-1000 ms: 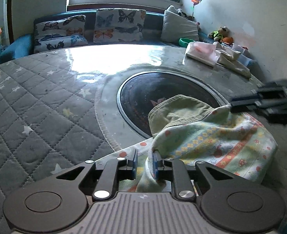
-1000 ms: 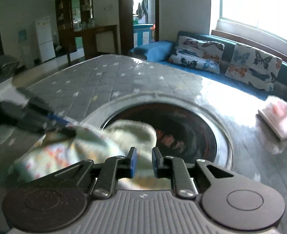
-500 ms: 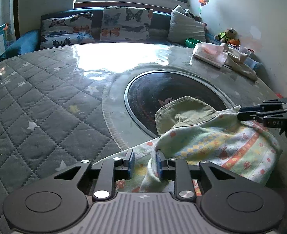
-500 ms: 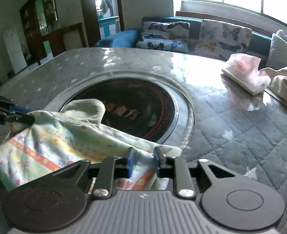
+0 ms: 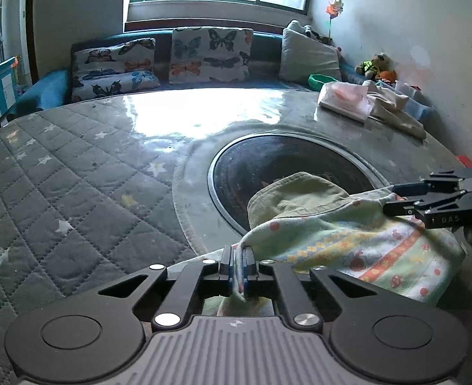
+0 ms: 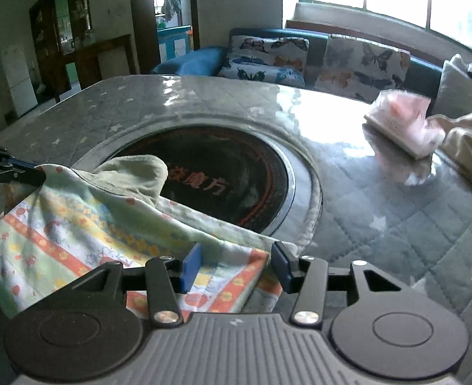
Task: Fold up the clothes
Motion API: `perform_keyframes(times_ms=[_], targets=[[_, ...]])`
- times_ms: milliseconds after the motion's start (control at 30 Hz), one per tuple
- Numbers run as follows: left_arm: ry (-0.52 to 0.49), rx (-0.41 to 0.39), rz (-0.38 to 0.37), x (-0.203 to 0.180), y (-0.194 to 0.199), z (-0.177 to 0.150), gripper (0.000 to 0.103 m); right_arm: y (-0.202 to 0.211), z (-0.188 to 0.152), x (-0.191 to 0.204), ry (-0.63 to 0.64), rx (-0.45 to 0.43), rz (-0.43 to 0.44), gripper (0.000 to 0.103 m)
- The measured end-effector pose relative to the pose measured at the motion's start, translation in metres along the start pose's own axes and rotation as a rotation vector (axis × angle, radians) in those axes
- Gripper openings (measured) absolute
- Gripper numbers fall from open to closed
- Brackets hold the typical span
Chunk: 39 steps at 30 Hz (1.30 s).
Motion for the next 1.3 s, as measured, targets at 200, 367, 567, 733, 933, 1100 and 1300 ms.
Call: perform_keyframes(times_ms=[200, 367, 567, 733, 933, 1100, 1300], targets=[[0.014, -0.022, 0.010, 0.001, 0.003, 0.005, 0.006, 0.003, 0.005, 0.010, 0.050, -0.018, -0.004, 0.007], [0.032, -0.006, 0.036, 0.007, -0.007, 0.004, 0.006, 0.002, 0.014, 0.013, 0.085, -0.060, -0.048, 0.010], [0.053, 0.033, 0.058, 0.018, -0.020, 0.002, 0.024, -0.007, 0.014, 0.003, 0.038, -0.039, -0.071, 0.022], [0.065, 0.028, 0.110, 0.034, -0.021, 0.007, 0.029, 0.003, 0.027, 0.024, 0.054, -0.077, 0.007, 0.022], [0.113, 0.024, 0.164, 0.049, -0.017, 0.009, 0.022, -0.022, 0.031, 0.066, 0.088, -0.047, 0.141, 0.022], [0.075, -0.026, 0.047, 0.011, 0.007, 0.018, 0.023, -0.050, 0.033, 0.065, 0.074, 0.001, 0.112, 0.023], [0.038, 0.017, -0.060, -0.036, -0.010, 0.017, 0.023, -0.044, 0.039, 0.068, 0.063, -0.024, 0.122, 0.025]])
Point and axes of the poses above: each gripper's, at about its wrist camera, not at the fingertips, and y roughly against the way its jaws point, x to its left, z to its top, the point moved 9 cm from there along -y, roughly the way its jaws point, and after that the axes turned 13 degrees about z, right-handed, at the moved point
